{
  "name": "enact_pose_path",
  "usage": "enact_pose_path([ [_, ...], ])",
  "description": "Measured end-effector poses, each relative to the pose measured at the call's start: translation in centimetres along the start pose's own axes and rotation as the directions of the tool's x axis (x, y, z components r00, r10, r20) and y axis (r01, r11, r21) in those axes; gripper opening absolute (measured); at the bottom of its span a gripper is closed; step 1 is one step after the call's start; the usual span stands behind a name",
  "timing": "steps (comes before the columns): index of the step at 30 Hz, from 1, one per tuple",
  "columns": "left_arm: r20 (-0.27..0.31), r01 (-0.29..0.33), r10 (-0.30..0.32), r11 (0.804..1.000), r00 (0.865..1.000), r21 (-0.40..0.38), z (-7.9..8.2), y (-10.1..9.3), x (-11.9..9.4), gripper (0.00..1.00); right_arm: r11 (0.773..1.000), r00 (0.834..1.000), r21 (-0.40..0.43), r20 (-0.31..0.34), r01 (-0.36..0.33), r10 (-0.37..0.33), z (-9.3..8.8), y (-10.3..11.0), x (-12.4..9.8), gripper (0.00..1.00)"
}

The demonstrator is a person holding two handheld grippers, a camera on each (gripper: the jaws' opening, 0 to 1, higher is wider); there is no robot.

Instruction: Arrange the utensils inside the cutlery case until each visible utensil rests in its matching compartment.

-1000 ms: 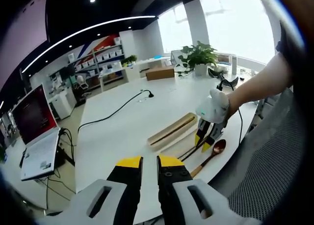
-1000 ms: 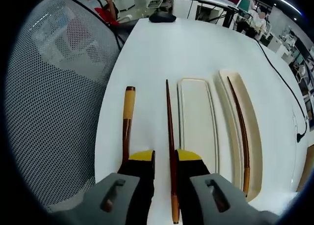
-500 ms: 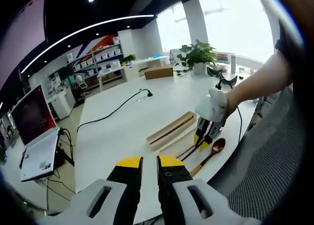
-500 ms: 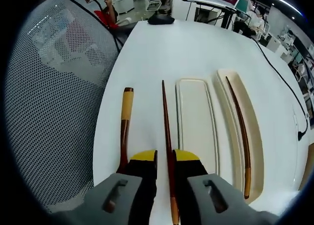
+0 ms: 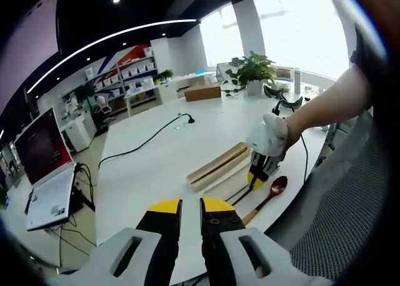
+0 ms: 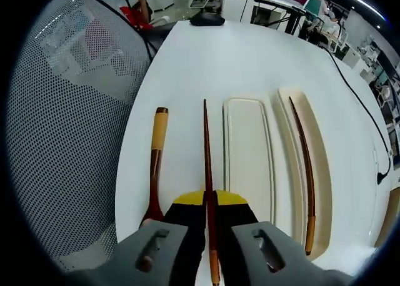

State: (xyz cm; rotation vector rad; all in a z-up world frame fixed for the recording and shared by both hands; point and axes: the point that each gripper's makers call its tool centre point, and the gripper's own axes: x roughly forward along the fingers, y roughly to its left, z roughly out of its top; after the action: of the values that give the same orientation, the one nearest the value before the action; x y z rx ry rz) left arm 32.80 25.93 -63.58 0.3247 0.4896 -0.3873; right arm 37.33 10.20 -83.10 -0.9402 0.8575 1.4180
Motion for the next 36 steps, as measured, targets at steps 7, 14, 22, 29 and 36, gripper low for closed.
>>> enact_pose_path([
  [7, -0.003, 0.0, 0.0, 1.0, 1.0, 0.001, 0.0, 0.0, 0.0, 0.11, 0.999, 1.0, 0.048, 0.0, -0.023, 0.023, -0.1, -0.1, 0.0, 0.0],
  [14, -0.002, -0.003, 0.003, 1.0, 1.0, 0.002, 0.0, 0.1, 0.0, 0.11, 0.999, 1.0, 0.035, 0.009, -0.005, 0.005, 0.0, 0.1, 0.0, 0.0],
  [22, -0.001, -0.006, 0.006, 1.0, 1.0, 0.001, 0.0, 0.2, 0.0, 0.11, 1.0, 1.0, 0.019, -0.001, 0.0, 0.0, 0.0, -0.1, -0.1, 0.0],
  [29, -0.001, -0.009, 0.009, 1.0, 1.0, 0.001, 0.0, 0.2, 0.0, 0.11, 1.0, 1.0, 0.012, -0.008, -0.007, 0.007, -0.1, 0.0, -0.3, 0.0],
  [36, -0.001, -0.011, 0.011, 1.0, 1.0, 0.002, 0.0, 0.3, 0.0, 0.11, 1.0, 1.0, 0.008, 0.001, 0.002, -0.002, 0.3, -0.4, -1.2, 0.0],
])
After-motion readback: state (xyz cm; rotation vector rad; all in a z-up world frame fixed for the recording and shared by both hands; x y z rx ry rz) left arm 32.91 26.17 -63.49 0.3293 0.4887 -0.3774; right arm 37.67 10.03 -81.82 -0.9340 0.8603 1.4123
